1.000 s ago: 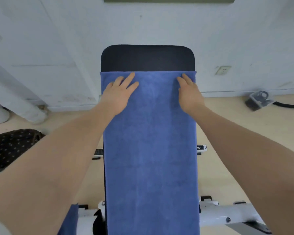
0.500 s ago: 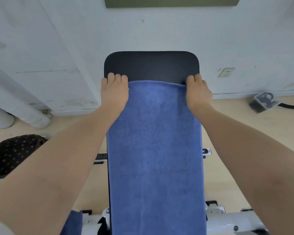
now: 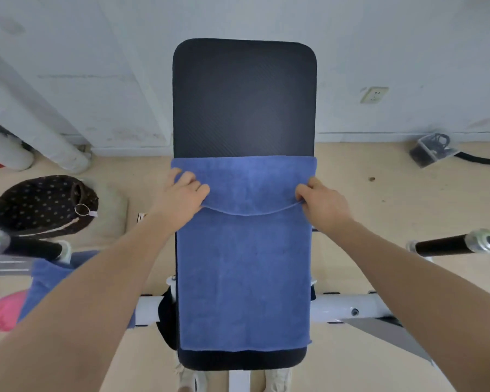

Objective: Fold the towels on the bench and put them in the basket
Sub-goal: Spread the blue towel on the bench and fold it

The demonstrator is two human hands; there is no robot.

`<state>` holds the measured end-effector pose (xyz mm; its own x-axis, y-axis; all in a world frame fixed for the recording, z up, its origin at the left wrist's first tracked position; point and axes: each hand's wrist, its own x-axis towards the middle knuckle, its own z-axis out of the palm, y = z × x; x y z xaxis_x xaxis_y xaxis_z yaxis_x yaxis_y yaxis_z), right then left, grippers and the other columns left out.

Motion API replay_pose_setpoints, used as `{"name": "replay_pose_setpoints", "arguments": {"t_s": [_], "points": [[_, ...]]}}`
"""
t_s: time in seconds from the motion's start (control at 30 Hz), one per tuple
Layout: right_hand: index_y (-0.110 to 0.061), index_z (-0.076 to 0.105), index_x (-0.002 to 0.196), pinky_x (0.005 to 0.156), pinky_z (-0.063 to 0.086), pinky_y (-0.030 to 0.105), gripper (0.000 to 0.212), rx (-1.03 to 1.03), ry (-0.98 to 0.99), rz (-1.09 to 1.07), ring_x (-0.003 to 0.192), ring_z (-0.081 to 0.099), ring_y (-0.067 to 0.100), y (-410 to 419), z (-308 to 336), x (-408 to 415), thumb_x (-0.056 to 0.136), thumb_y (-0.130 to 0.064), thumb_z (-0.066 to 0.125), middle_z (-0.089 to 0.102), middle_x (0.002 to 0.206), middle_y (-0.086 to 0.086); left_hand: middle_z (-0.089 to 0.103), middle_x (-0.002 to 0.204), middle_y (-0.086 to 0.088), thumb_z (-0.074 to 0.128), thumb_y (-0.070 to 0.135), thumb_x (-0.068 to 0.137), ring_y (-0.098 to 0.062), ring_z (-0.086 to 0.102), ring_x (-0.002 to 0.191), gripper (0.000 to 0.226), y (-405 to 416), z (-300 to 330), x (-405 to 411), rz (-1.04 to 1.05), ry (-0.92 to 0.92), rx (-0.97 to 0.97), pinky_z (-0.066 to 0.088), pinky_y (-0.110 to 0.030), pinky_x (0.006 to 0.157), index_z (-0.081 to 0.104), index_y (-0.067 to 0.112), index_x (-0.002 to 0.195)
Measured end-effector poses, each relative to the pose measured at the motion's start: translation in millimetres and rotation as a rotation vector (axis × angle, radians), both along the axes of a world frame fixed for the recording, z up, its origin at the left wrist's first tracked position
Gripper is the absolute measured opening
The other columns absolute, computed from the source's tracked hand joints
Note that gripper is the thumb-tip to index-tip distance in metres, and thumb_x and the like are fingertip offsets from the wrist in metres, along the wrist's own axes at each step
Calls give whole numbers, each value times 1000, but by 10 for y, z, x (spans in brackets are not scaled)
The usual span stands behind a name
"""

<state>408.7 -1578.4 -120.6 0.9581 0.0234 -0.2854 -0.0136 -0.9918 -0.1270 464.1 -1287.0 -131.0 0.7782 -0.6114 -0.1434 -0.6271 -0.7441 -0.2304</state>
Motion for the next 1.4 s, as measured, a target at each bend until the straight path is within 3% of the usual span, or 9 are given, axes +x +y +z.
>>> {"name": "replay_pose_setpoints", "arguments": {"t_s": [0.17,0.3,0.43,0.57,0.8,0.93,1.03,1.17,1.4], "points": [[-15,59,106,63,39,31,27,90,109,22,85,55,32,111,-332,-602,89,-5,41,48,111,6,52,58,-2,84,-2,22,-22,53,48,51,101,-361,-709,-74,100,27,38,-26,49,58,13,64],[-17,62,102,61,35,28,26,122,165,30,87,54,28,157,-595,-1099,88,-8,42,50,105,3,51,58,-1,79,-2,18,-18,50,41,49,163,-552,-1139,-138,196,68,24,-20,42,61,16,60],[-21,48,84,62,39,31,18,177,239,-14,77,46,22,207,-795,-1544,80,-3,43,47,86,-5,47,91,-5,54,-6,76,-21,46,73,37,179,-733,-1473,-76,406,206,22,-26,48,47,11,108],[-20,43,80,63,41,33,19,217,300,-46,76,48,24,239,-940,-1858,78,-1,46,46,84,-3,28,72,1,40,-4,85,-19,37,72,30,200,-817,-1767,-52,474,271,19,-28,47,40,11,111],[-12,59,102,71,45,33,22,350,266,-167,85,54,24,332,-1082,-1925,84,-5,47,51,104,-1,50,120,-1,40,53,92,-20,51,106,51,290,-1096,-1939,42,599,78,40,-30,80,42,19,129],[-10,41,107,63,33,31,13,425,224,-326,74,46,27,477,-1131,-1623,95,-12,36,45,80,0,56,95,-4,32,35,100,-24,56,75,41,95,-1091,-1842,357,503,-180,40,-33,60,33,12,134],[-20,25,137,54,28,29,43,433,156,-466,58,38,17,555,-1182,-1504,96,-11,34,43,67,1,45,64,-3,30,29,101,-18,41,50,54,33,-1109,-1740,569,453,-319,39,-32,50,7,18,149],[-21,21,142,50,26,29,44,273,135,-446,57,42,23,565,-1158,-1426,99,-18,32,47,69,6,48,68,-7,24,24,101,-25,48,59,43,48,-1078,-1548,680,470,-353,41,-37,57,18,21,144],[-19,39,92,65,47,40,10,458,41,-561,75,59,36,395,-1010,-981,88,-14,31,56,94,15,46,70,-8,31,7,93,-20,38,64,8,-37,-758,-1160,762,453,-459,30,-32,54,38,9,97]]}}
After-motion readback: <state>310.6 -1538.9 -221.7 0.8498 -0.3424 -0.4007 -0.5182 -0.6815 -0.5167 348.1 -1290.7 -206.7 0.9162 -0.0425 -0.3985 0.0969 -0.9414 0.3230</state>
